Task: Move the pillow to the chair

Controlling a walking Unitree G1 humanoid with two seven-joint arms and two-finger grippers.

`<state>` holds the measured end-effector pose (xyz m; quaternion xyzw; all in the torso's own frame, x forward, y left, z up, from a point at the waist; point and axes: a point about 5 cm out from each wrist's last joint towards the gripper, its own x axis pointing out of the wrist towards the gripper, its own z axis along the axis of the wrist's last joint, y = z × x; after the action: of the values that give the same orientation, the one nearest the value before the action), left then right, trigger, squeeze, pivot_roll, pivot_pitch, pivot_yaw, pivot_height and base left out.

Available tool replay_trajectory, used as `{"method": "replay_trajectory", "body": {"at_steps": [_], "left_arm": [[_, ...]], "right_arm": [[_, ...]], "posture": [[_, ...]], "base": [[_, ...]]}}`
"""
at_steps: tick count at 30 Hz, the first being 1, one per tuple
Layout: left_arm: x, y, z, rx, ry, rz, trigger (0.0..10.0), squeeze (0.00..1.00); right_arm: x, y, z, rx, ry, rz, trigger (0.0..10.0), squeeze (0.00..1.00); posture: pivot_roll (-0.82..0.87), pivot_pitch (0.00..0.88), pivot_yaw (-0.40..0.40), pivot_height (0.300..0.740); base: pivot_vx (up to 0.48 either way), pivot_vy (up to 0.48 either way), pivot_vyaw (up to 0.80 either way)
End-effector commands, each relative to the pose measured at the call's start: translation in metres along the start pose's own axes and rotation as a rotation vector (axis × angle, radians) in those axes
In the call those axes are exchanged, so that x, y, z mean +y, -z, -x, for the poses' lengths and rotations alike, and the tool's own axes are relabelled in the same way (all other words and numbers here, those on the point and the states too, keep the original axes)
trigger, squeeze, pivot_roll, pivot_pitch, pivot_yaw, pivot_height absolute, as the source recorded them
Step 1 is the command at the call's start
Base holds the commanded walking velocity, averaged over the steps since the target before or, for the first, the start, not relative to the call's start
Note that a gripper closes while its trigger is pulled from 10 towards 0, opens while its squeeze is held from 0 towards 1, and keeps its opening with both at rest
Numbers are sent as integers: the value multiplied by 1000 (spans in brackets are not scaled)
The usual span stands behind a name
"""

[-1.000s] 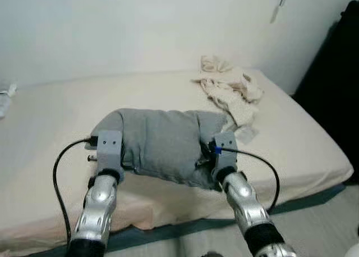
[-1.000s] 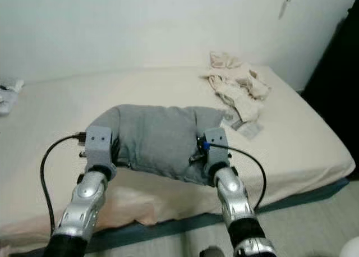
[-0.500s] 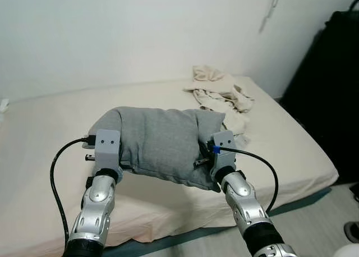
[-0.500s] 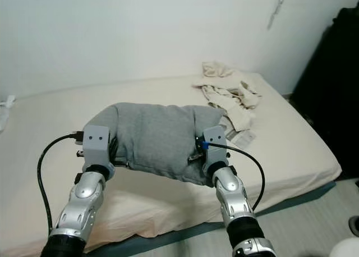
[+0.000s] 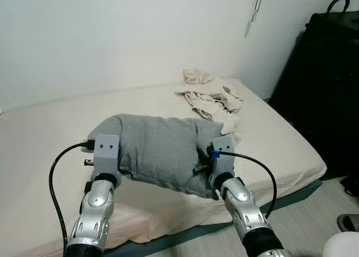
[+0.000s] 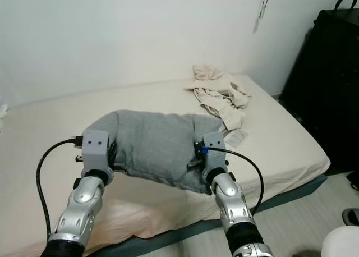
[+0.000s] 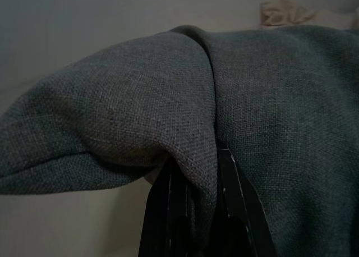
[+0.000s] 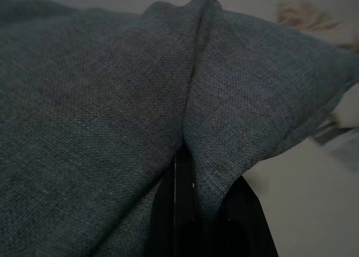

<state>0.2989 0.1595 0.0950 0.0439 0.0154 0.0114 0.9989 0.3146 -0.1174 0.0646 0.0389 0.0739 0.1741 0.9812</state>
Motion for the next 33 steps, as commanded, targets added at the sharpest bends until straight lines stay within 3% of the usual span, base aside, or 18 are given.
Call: {"method": "replay_trajectory", "body": {"at_steps": [1,10,13,16,23,33], "left_arm": [[-9,-8,0,-33,45,-2,10000,0],[-11,-5,-1,-17,51,-5,10000,0],[-11,-4,-1,-14,55,-6,10000,0],[-12,-4,-2,-15,55,-8,10000,0],[-13,-4,-4,-9,58,-11,10000,0],[-13,0,-2,10,56,-11,10000,0]], "right_arm": [[12,-11,-4,-49,-62,-35,10000,0],[12,-7,-4,-34,-45,-12,10000,0],[3,-2,-7,18,58,10,10000,0],[2,-5,-5,-9,53,-58,10000,0],[4,-7,-4,-31,17,-114,10000,0],[0,-5,-2,-18,54,-105,10000,0]], "posture": [[1,58,-33,740],[0,52,-29,740],[0,46,-24,740],[0,41,-22,740],[-4,36,-16,740],[-6,45,-21,740]], "base": [[0,0,0],[0,0,0],[0,0,0],[0,0,0],[0,0,0],[0,0,0]]}}
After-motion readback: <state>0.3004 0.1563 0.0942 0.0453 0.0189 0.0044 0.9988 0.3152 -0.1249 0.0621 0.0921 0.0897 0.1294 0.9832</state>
